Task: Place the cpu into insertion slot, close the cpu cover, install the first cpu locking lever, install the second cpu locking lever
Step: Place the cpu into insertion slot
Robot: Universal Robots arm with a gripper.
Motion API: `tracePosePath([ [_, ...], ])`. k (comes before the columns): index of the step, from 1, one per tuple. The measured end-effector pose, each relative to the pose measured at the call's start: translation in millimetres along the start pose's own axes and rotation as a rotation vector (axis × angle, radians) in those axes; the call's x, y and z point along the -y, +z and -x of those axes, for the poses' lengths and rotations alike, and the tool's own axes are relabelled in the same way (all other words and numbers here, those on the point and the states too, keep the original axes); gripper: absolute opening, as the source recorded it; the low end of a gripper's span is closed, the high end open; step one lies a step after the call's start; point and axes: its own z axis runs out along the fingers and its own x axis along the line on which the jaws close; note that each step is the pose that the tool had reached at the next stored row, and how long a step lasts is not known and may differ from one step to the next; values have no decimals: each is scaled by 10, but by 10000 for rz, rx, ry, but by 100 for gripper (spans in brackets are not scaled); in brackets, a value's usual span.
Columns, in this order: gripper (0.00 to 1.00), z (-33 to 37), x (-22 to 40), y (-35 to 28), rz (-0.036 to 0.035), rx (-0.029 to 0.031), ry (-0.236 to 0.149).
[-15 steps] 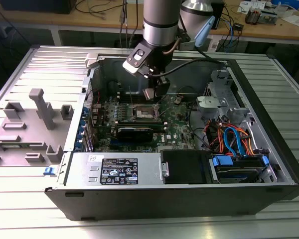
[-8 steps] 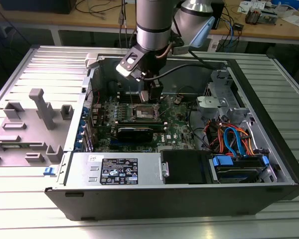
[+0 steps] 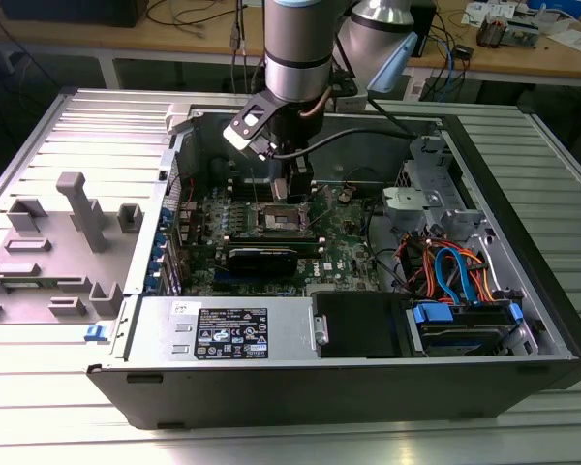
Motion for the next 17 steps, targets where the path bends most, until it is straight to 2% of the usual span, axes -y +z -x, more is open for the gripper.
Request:
tracePosePath([
  [11,54,0,0,8,3,-1,29],
  [13,54,0,3,18,6,5,129],
  [17,54,2,5,53,33,27,753],
])
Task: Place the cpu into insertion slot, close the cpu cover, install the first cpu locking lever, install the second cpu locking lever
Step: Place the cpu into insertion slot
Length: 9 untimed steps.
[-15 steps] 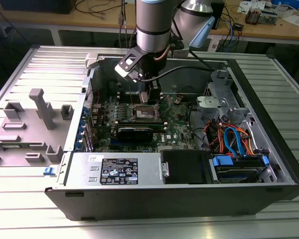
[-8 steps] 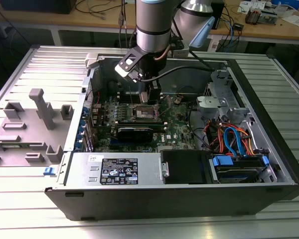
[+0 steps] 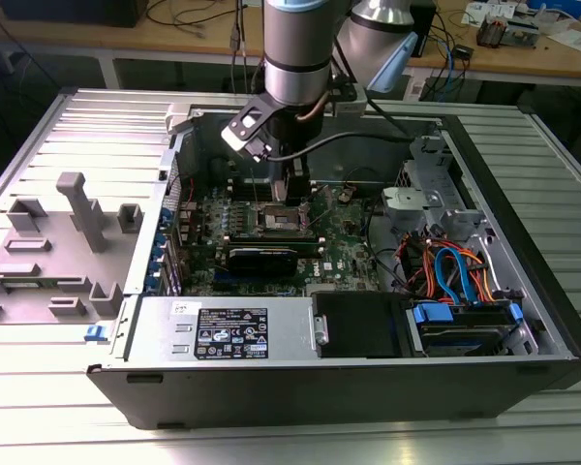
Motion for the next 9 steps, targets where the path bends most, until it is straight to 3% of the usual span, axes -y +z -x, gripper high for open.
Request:
tracePosePath([
  [4,54,-2,10,36,2,1,34],
  [9,54,-2,42,154,14,11,301],
])
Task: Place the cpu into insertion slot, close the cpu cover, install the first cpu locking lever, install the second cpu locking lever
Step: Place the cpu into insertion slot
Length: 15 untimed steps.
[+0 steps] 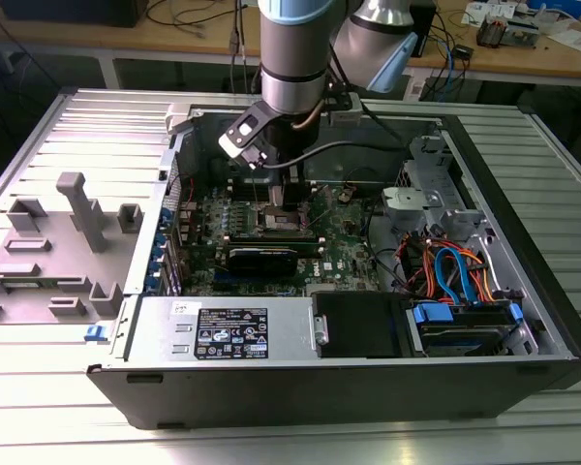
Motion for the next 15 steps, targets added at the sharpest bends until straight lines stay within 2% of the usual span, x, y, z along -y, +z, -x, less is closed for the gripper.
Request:
tracePosePath([
  [1,54,1,2,18,2,55,83],
  [4,54,-16,3,44,-4,375,80],
  [8,54,-20,14,110,-4,383,141],
  [11,54,-17,52,206,1,386,254],
  [15,54,-15,71,265,2,386,252],
])
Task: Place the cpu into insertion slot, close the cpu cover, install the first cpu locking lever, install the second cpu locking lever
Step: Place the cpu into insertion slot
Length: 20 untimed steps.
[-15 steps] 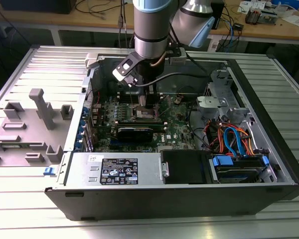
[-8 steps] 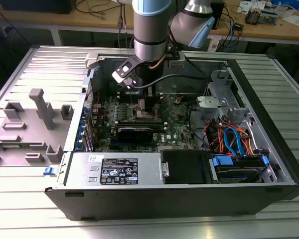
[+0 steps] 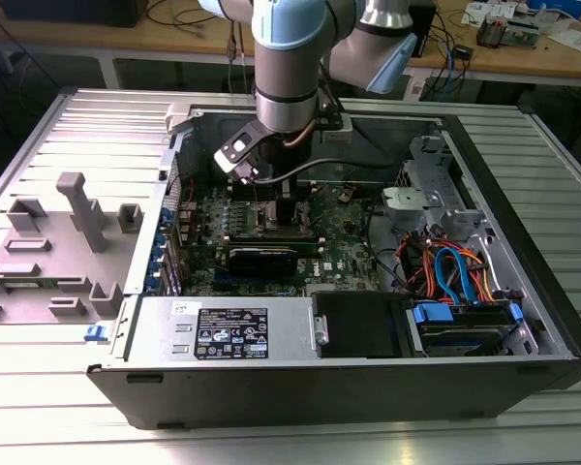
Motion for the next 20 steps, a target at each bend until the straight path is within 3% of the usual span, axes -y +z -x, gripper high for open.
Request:
tracePosePath([
  [4,54,0,2,23,28,44,23],
  [5,54,1,7,24,118,53,20],
  [6,54,0,15,25,157,51,21],
  [20,54,1,36,83,159,58,191],
])
